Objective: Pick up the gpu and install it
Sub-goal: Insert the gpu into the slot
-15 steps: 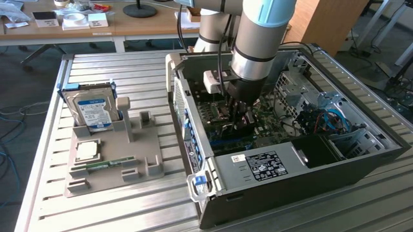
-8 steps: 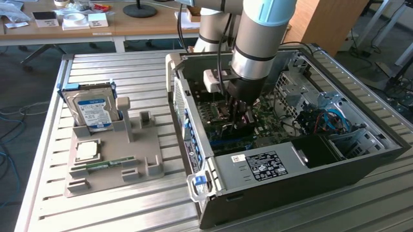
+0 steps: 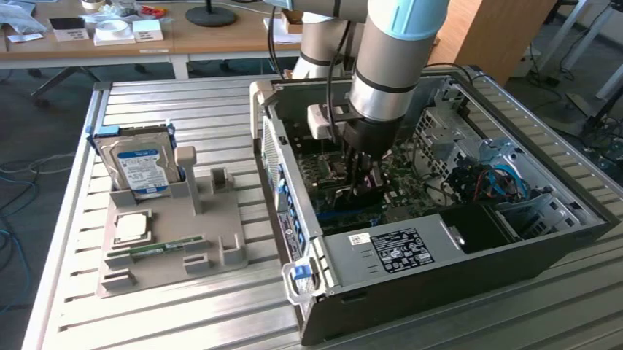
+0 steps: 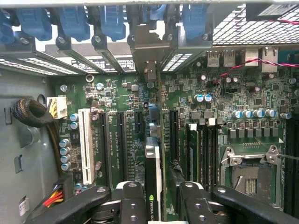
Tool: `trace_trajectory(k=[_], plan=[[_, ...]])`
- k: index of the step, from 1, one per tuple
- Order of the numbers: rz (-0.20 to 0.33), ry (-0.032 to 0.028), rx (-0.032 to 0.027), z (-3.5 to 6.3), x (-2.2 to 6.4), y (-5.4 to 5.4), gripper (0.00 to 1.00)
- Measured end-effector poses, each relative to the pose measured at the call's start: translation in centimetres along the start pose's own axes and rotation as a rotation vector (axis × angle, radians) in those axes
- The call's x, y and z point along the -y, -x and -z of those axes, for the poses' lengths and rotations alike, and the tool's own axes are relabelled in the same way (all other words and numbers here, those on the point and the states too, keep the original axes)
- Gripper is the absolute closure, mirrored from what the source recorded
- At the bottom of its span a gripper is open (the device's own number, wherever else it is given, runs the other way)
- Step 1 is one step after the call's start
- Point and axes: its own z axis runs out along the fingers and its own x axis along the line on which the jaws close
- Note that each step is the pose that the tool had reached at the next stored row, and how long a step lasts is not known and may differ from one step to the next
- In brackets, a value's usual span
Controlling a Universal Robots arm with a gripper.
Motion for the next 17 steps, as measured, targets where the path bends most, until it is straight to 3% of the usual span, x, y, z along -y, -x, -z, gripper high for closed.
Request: trace_trajectory(k=[17], plan=[[-0.008,-0.0002,0.0,-0.01,-0.03,-0.01,0.67]])
